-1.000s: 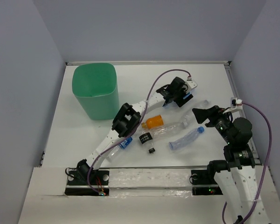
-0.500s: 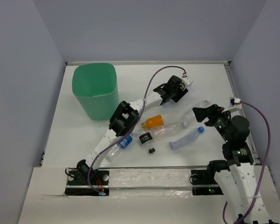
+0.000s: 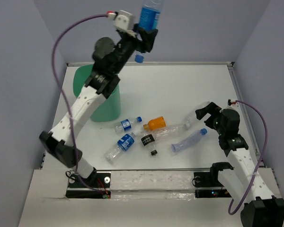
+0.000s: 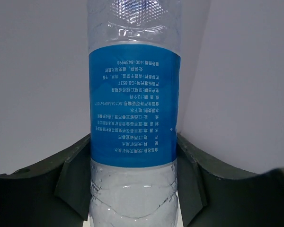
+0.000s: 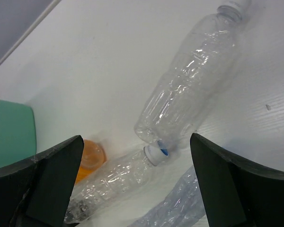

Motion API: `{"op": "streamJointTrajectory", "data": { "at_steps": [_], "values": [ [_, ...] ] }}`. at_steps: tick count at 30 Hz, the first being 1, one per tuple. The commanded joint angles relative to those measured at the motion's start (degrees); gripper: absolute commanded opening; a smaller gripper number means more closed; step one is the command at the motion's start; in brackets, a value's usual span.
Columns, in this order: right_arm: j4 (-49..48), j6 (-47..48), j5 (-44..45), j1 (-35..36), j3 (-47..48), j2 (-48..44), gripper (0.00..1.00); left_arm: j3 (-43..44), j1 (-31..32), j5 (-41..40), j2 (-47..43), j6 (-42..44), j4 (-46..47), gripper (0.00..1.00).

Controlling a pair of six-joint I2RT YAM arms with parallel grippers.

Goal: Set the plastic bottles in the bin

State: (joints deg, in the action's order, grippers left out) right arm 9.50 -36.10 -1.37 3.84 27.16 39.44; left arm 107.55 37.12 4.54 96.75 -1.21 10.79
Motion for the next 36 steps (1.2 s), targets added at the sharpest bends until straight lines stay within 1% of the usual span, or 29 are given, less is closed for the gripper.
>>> {"op": "streamJointTrajectory", "data": {
  "at_steps": [1,2,4,5,6,7,8,10,11,14,16,19,22,25,27,28,29,30,31,32,36],
  "values": [
    [-6.15,-1.08,4.88,0.29,2.37,2.74,1.0,-11.81,-9.14,0.56,-11.46,-10.29,7.39,0.55],
    [-6.77,-1.17,4.79,0.29,2.46,3.18,1.0,-16.53,-11.18,0.48,-12.97,-11.69,8.1,0.56],
    [-7.74,-1.26,5.49,0.29,2.72,4.06,1.0,-20.6,-14.87,-0.31,-15.53,-13.29,9.25,0.56],
    [-8.35,-1.17,6.11,0.29,2.55,4.85,1.0,-24.02,-17.76,-2.93,-17.54,-13.46,10.12,0.57],
    [-8.62,-1.17,8.29,0.29,2.38,5.38,1.0,-25.79,-19.35,-3.56,-18.34,-13.73,10.57,0.57],
    [-8.79,-1.08,9.61,0.29,2.11,5.99,1.0,-29.2,-20.76,-6.18,-19.92,-14.16,11.7,0.57],
    [-8.88,-0.99,10.76,0.29,1.76,6.52,1.0,-30.98,-23.47,-6.81,-20.63,-14.78,12.5,0.57],
    [-10.63,-0.91,12.52,0.29,1.23,8.89,1.0,-34.58,-25.95,-7.52,-22.21,-15.4,15.47,0.58],
    [-11.42,-1.08,12.53,0.29,1.32,10.81,1.0,-37.47,-27.88,-7.87,-22.65,-15.57,16.28,0.58],
    [-11.78,-1.08,11.13,0.29,2.02,13.72,1.0,-42.32,-30.52,-9.01,-23.45,-15.31,19.7,0.59],
    [-12.22,-1.6,11.03,0.29,2.99,16.27,1.0,-46.09,-30.88,-10.42,-24.15,-14.17,23.03,0.61],
    [-14.67,-2.57,11.21,0.29,4.48,20.22,1.0,-49.0,-31.23,-12.18,-23.72,-13.12,26.64,0.64],
    [-15.56,-2.58,12.08,0.29,7.54,25.22,1.0,-49.89,-31.85,-12.88,-22.49,-12.94,27.44,0.65],
    [-16.87,-1.44,13.22,0.29,9.22,28.92,1.0,-52.69,-32.2,-13.59,-22.22,-12.32,29.02,0.66],
    [-17.05,-1.17,13.93,-0.31,9.93,30.42,1.0,-53.83,-32.29,-14.03,-22.31,-11.88,29.64,0.71],
    [-17.14,-1.08,14.02,-0.84,10.19,31.13,1.0,-54.28,-32.38,-14.29,-22.65,-11.8,29.9,0.8],
    [-17.32,-0.99,14.02,-0.85,10.81,32.7,1.0,-54.98,-32.29,-14.38,-22.83,-11.62,30.17,0.84],
    [-17.32,-1.08,14.02,-1.37,11.16,33.5,1.0,-55.16,-32.29,-14.47,-23.09,-11.71,30.17,0.93],
    [-17.32,-1.17,13.76,-1.37,11.51,34.38,1.0,-55.34,-32.29,-14.47,-23.71,-11.71,30.08,0.97],
    [-17.41,-1.08,13.67,-1.37,11.95,35.43,1.0,-55.6,-32.38,-14.29,-24.15,-11.62,30.17,0.99],
    [-17.41,-1.78,12.79,-1.37,14.41,40.7,1.0,-56.48,-32.29,-14.64,-26.7,-11.97,29.99,0.99]
  ]
}}
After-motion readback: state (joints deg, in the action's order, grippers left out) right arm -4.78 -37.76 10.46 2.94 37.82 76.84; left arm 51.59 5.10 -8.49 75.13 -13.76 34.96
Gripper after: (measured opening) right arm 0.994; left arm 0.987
